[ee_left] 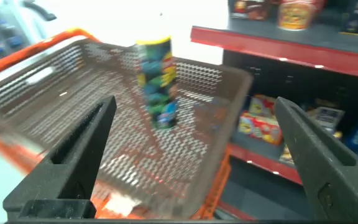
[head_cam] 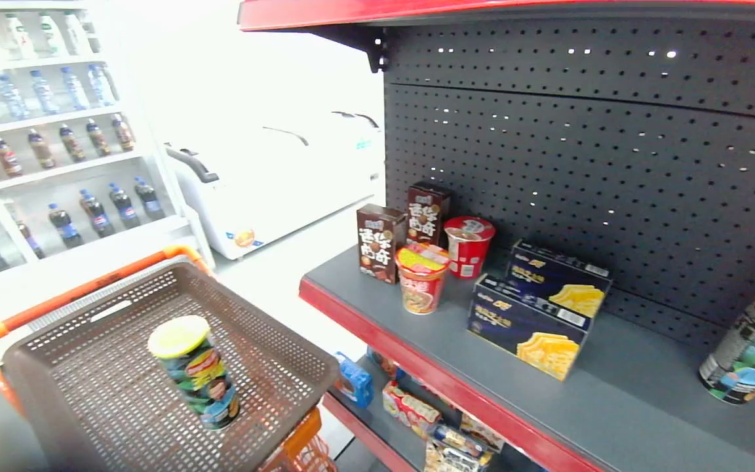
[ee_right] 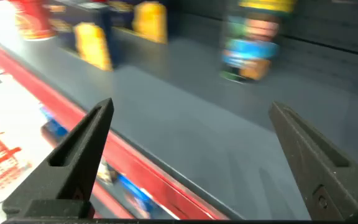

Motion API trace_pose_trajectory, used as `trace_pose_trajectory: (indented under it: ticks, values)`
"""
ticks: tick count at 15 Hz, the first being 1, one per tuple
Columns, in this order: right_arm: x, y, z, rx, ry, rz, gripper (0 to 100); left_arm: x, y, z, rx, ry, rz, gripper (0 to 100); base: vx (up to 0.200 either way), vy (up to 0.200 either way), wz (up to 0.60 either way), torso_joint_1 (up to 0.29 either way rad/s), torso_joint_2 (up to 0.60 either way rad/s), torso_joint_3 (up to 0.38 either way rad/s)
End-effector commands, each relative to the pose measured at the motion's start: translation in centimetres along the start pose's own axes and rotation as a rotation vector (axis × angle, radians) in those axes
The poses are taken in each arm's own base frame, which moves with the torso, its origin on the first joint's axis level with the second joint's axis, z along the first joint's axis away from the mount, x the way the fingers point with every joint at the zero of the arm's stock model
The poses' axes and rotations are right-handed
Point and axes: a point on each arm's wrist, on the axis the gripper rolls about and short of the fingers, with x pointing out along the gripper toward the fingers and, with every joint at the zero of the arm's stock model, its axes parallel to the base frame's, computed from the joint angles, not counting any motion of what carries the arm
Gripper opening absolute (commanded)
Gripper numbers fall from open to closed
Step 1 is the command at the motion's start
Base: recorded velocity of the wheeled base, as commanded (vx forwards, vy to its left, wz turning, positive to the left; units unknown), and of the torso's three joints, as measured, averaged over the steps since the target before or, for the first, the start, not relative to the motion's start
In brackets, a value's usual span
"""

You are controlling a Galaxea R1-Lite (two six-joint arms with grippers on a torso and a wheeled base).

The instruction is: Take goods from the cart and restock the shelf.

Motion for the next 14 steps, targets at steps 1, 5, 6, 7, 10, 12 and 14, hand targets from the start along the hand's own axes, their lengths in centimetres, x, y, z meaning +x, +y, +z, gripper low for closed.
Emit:
trace_pose_trajectory:
  ticks: [1, 5, 6, 7, 10, 12, 14]
  values:
    - [0.0, 0.0, 0.0, -0.001, 0.001, 0.002, 100, 0.0, 0.0, 0.0, 0.000, 0.002, 0.000, 100, 0.000, 0.000, 0.60, 0.002, 0.00, -0.002]
    - [0.0, 0.0, 0.0, 0.003, 0.001, 0.002, 100, 0.3, 0.3, 8.3, 0.001, 0.025, -0.024, 100, 0.000, 0.000, 0.15, 0.001, 0.00, 0.002]
    - [0.0, 0.0, 0.0, 0.003, 0.001, 0.002, 100, 1.2, 0.5, 10.5, -0.005, 0.085, -0.017, 100, 0.000, 0.000, 0.00, 0.000, 0.00, 0.000]
    - [0.0, 0.0, 0.0, 0.003, 0.001, 0.002, 100, 2.7, 0.7, 11.6, -0.013, 0.172, -0.016, 100, 0.000, 0.000, 0.00, 0.000, 0.00, 0.000]
    - [0.0, 0.0, 0.0, 0.003, 0.001, 0.002, 100, 8.0, 1.3, 13.7, -0.033, 0.325, -0.007, 100, 0.000, 0.000, 0.00, 0.000, 0.00, 0.000]
    - [0.0, 0.0, 0.0, 0.003, 0.001, 0.002, 100, 11.6, 1.7, 13.6, -0.124, 0.438, -0.037, 100, 0.000, 0.000, 0.00, 0.000, 0.00, 0.000]
    - [0.0, 0.0, 0.0, 0.003, 0.001, 0.002, 100, 13.7, 2.0, 12.7, -0.150, 0.512, -0.089, 100, 0.000, 0.000, 0.00, 0.000, 0.00, 0.000]
